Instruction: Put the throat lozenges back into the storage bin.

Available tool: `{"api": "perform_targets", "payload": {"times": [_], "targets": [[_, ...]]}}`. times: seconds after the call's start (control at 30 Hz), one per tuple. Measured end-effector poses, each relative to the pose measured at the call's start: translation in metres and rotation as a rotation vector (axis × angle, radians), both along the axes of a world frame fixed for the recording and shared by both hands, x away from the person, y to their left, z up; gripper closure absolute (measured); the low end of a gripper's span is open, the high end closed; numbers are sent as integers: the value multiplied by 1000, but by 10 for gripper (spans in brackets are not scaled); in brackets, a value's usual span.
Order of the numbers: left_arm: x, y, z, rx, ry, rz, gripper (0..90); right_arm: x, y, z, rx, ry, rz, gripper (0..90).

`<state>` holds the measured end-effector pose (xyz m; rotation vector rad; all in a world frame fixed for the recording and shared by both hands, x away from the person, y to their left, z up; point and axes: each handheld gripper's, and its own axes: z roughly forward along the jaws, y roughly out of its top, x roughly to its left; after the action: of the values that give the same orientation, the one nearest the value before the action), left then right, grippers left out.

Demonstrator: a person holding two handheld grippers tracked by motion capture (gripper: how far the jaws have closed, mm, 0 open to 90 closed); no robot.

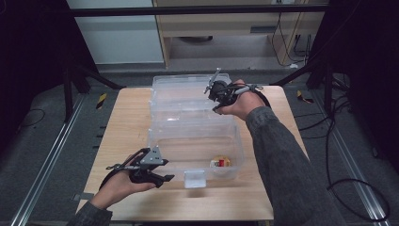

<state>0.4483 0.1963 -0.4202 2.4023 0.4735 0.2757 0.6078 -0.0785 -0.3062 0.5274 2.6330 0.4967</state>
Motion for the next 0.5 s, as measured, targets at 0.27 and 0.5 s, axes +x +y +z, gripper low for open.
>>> {"api": "perform_targets", "payload": {"times": [0.27, 0.5], "targets": [[1, 0, -2, 12, 4, 3, 469, 2, 1, -3, -9, 1, 2, 627], [3, 2, -4, 27, 9, 5, 596, 0, 4, -3, -25, -5, 15, 683]]}}
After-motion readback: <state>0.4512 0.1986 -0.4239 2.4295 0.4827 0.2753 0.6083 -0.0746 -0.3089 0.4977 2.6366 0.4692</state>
